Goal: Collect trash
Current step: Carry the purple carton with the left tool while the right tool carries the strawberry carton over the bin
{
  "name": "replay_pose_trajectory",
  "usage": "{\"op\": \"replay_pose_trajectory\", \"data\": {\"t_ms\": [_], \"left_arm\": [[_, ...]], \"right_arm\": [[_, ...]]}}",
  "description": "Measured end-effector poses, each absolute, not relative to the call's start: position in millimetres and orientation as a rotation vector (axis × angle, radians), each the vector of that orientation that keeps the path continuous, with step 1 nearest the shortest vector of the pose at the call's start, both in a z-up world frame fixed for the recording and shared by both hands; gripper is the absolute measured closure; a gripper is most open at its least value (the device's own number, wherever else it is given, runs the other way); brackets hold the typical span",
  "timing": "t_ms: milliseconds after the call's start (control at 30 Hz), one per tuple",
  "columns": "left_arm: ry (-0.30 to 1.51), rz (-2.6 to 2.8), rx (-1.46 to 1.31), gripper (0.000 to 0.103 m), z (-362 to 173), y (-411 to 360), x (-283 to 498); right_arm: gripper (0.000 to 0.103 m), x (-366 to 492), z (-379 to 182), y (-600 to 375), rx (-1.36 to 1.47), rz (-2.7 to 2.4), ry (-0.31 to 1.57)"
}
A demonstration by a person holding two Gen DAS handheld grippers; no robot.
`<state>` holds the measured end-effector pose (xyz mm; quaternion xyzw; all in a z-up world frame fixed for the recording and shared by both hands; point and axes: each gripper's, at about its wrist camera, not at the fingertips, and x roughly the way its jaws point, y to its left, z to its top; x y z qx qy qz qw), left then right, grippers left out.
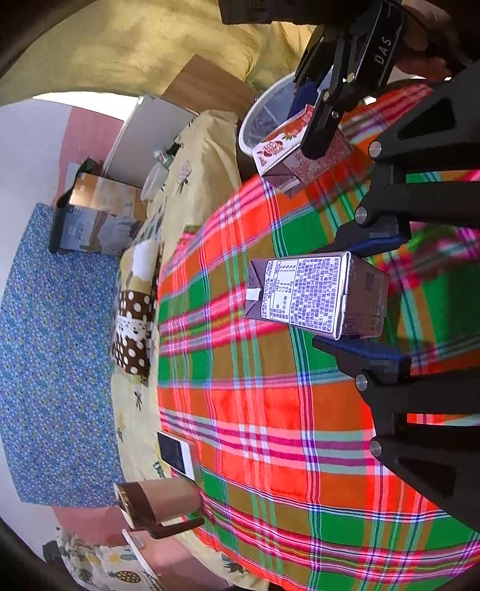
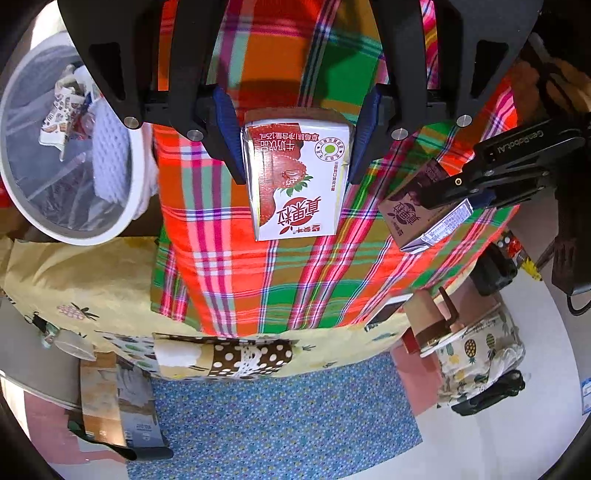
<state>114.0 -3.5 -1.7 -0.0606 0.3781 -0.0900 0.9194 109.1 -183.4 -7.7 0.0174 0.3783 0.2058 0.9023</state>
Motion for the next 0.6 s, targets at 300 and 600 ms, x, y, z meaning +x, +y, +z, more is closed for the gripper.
{"op": "replay_pose_trajectory", "data": {"t_ms": [300, 600], "left_arm": [[0.764, -0.242, -0.105, 0.064, 8.9, -33.9, 112.0], [0.757, -0.316, -0.08, 0.064, 15.1, -74.3, 116.1]], "right_arm": [[0.048, 106.5, -0.2, -205.3, 0.058, 0.375, 0.753], [0.048, 100.4, 5.1, -235.2, 0.08, 0.306, 0.724]]}}
